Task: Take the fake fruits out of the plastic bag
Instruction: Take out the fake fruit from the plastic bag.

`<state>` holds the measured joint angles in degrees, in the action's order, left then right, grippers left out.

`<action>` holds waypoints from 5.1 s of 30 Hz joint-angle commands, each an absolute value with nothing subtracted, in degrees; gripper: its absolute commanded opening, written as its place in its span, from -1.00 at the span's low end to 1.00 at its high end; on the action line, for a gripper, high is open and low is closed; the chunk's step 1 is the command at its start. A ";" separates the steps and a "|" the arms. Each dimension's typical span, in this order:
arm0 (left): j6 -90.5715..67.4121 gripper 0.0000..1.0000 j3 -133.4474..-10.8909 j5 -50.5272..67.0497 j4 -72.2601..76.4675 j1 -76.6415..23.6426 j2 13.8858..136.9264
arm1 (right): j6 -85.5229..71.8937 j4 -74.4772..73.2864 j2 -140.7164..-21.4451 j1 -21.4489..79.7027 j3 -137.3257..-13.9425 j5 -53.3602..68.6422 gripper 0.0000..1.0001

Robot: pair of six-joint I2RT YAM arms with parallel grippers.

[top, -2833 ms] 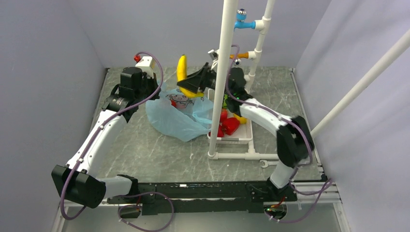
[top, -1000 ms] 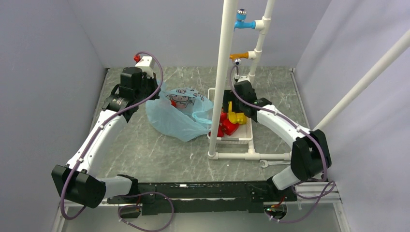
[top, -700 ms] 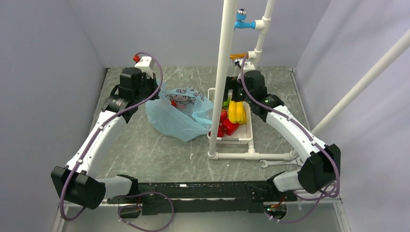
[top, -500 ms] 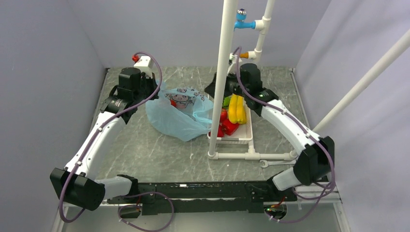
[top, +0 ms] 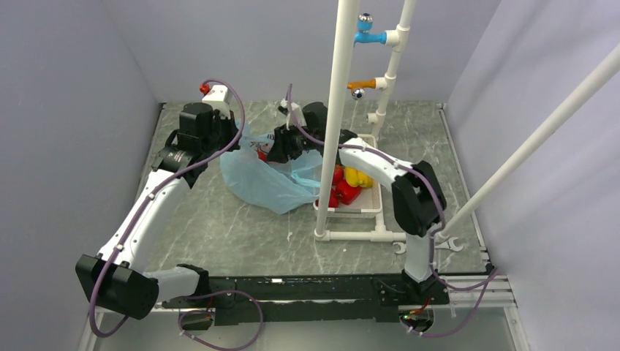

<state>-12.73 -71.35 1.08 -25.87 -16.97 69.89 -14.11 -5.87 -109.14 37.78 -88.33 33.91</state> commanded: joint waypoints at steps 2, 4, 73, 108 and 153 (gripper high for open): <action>-11.48 -1.00 -70.00 2.50 -20.85 -17.23 66.41 | -11.82 -3.18 -113.99 41.27 -94.07 29.24 0.00; -11.65 -1.00 -70.00 2.27 -20.89 -17.23 65.83 | -10.65 -3.32 -115.74 42.48 -95.25 26.15 0.10; -15.63 0.79 -60.68 0.18 -41.94 -15.12 63.98 | -19.93 23.05 -125.27 42.76 -87.06 17.22 0.99; -24.00 0.45 -74.02 15.41 -42.63 6.02 62.75 | -18.91 26.01 -128.41 44.78 -81.04 13.68 0.99; -26.25 -0.09 -72.51 26.41 -28.40 1.49 106.27 | -15.48 15.00 -139.27 46.55 -101.32 -3.35 0.87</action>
<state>-27.24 -74.19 24.93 -26.41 2.02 109.30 -17.06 16.29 -137.03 46.22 -97.89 4.10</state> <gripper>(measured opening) 0.452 0.966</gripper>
